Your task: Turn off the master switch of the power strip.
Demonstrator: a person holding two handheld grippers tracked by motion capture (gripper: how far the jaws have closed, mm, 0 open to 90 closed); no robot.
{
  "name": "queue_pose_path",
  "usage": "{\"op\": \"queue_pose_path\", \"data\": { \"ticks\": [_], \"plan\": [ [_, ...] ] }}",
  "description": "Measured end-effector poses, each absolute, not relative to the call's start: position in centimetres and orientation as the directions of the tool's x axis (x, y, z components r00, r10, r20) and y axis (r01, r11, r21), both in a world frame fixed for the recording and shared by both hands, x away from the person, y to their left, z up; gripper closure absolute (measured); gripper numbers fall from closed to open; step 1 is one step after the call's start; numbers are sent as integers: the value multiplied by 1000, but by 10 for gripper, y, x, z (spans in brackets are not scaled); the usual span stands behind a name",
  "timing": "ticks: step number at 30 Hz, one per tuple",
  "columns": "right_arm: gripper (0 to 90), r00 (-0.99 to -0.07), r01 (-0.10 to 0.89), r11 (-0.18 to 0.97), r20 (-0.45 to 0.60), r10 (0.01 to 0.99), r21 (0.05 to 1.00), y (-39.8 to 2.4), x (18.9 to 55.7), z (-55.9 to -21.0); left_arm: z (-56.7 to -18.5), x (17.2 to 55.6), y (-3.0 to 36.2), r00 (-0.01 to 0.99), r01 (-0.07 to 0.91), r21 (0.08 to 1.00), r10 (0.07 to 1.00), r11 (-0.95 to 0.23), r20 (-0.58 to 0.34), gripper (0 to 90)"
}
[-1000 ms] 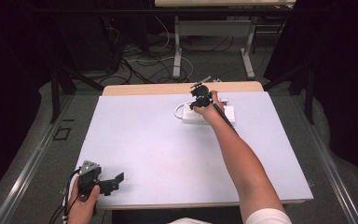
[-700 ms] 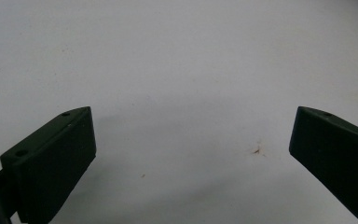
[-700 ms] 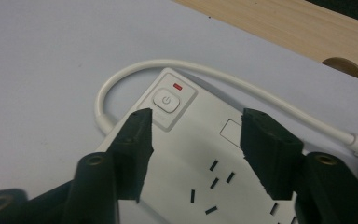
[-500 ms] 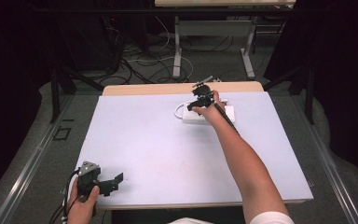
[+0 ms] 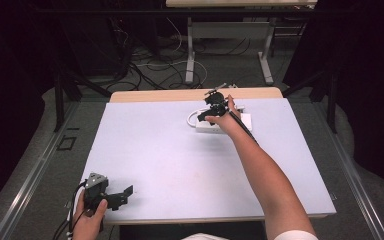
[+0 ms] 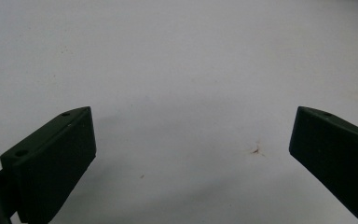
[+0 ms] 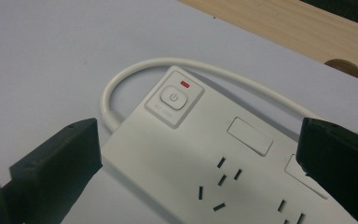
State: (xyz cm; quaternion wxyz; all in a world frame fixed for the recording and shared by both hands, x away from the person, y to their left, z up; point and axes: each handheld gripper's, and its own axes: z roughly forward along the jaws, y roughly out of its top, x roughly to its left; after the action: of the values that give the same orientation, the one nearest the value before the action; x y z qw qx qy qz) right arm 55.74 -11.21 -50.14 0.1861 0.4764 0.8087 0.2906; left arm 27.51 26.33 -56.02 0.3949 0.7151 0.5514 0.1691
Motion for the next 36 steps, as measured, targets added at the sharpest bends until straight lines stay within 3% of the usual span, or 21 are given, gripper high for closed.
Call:
{"op": "queue_pose_path", "data": {
  "ticks": [25, 36],
  "plan": [
    [0, -499, 635, 407, -54, 865, 657, -122, 533, -489, -557, 279, 260, 369, 660, 742, 911, -118, -184, 5],
    [0, -535, 631, 422, -29, 844, 651, -127, 503, -478, -557, 280, 259, 370, 649, 753, 910, -112, -184, 5]
  ]
}}
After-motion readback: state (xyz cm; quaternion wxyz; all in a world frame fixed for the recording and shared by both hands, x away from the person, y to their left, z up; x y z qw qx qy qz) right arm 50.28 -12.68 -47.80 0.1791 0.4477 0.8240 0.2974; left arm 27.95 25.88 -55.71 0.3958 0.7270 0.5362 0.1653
